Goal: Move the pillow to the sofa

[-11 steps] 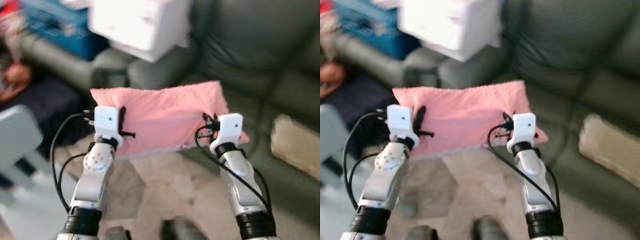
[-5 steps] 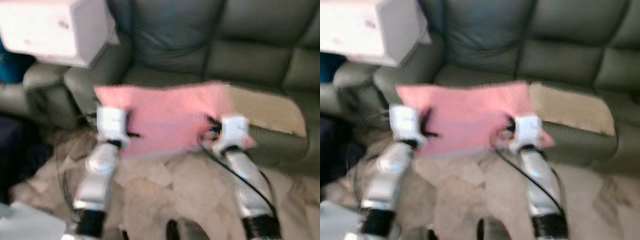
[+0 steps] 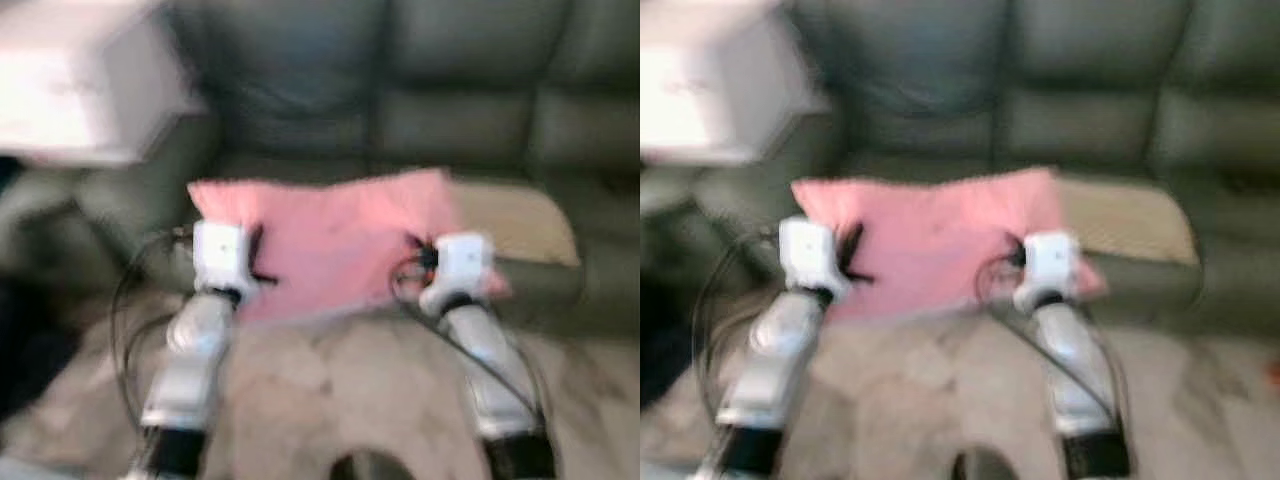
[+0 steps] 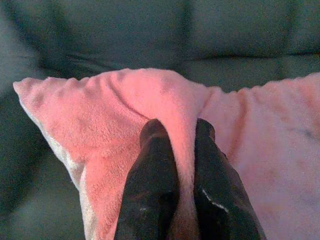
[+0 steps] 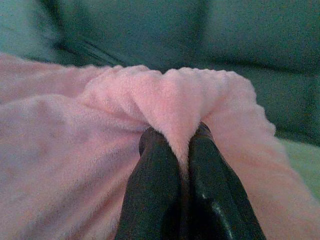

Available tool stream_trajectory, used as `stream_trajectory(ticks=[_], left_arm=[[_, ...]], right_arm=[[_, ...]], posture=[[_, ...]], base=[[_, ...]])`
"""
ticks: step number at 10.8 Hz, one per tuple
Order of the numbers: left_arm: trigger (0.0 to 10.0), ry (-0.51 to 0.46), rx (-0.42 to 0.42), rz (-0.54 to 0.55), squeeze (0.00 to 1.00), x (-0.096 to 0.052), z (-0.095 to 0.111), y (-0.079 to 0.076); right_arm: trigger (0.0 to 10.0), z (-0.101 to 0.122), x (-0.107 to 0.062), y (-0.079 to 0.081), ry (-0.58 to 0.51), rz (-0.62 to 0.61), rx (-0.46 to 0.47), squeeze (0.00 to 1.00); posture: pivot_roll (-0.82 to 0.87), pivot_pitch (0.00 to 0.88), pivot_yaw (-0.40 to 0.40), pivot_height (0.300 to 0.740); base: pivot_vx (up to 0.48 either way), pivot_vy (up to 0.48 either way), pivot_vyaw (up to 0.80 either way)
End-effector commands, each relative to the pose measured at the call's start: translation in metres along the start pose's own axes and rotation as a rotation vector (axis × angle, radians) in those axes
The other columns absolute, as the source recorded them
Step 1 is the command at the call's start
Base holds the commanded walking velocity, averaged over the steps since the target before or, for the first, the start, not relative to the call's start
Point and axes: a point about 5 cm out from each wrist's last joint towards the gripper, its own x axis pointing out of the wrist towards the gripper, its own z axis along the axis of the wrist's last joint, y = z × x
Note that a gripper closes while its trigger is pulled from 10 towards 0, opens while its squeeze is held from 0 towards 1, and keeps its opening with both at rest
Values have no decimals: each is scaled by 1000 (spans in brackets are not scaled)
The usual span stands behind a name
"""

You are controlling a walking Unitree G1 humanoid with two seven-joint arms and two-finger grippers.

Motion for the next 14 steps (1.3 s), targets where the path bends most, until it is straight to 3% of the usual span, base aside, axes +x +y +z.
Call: stream_trajectory(ticks=[1, 3, 6, 14], left_arm=[[10000, 17, 35, 28, 0, -5, -7, 13], [10000, 60, 56, 68, 0, -13, -22, 24], [10000, 85, 61, 125, 0, -15, -27, 33], [10000, 78, 70, 118, 0, -12, -25, 30]], right_arm=[[10000, 15, 7, 13, -63, 38, 13, 0], [10000, 12, 5, 13, -54, 37, 11, 0], [10000, 5, -1, 11, -34, 36, 5, 0], [10000, 5, 1, 14, -37, 43, 11, 0]], posture=[[-58, 78, -31, 740], [-56, 79, -31, 740], [-53, 87, -31, 740], [-40, 87, -29, 740]], base=[[465, 0, 0], [457, 0, 0], [363, 226, 0], [0, 469, 0]])
